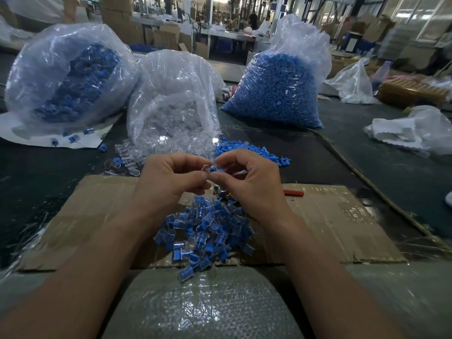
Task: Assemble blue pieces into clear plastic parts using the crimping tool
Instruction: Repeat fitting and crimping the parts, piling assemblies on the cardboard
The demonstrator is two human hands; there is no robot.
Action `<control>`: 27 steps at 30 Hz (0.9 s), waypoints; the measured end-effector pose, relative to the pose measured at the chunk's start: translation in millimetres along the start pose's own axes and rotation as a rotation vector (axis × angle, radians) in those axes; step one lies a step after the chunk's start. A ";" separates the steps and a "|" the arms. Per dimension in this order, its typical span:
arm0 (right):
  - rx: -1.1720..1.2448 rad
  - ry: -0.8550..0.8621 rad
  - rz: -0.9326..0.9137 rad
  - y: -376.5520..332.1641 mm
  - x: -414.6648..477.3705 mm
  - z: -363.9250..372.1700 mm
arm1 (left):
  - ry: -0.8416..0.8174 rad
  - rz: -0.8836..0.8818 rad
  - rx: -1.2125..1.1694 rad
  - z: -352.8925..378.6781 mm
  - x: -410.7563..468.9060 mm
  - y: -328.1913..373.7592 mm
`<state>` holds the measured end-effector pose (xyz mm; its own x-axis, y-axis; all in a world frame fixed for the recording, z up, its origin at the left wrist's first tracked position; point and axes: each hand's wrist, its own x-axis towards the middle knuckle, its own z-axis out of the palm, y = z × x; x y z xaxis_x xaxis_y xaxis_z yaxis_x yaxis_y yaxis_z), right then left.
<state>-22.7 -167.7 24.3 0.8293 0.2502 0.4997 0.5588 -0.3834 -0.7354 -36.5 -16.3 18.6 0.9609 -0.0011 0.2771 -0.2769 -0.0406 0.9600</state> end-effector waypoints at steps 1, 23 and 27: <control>0.021 -0.007 0.019 0.3 0.0 -0.9 | -0.003 -0.010 -0.016 -0.3 0.2 0.0; 0.100 -0.095 -0.153 9.6 -0.9 -7.5 | -0.099 -0.190 -0.196 -2.7 4.7 -2.8; 0.051 -0.083 -0.170 11.0 -0.4 -9.0 | -0.101 -0.196 -0.217 -1.7 5.1 -2.3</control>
<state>-17.0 -180.0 20.1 0.7193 0.3806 0.5812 0.6891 -0.2843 -0.6666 -31.0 -14.4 17.9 0.9893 -0.1144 0.0908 -0.0714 0.1641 0.9839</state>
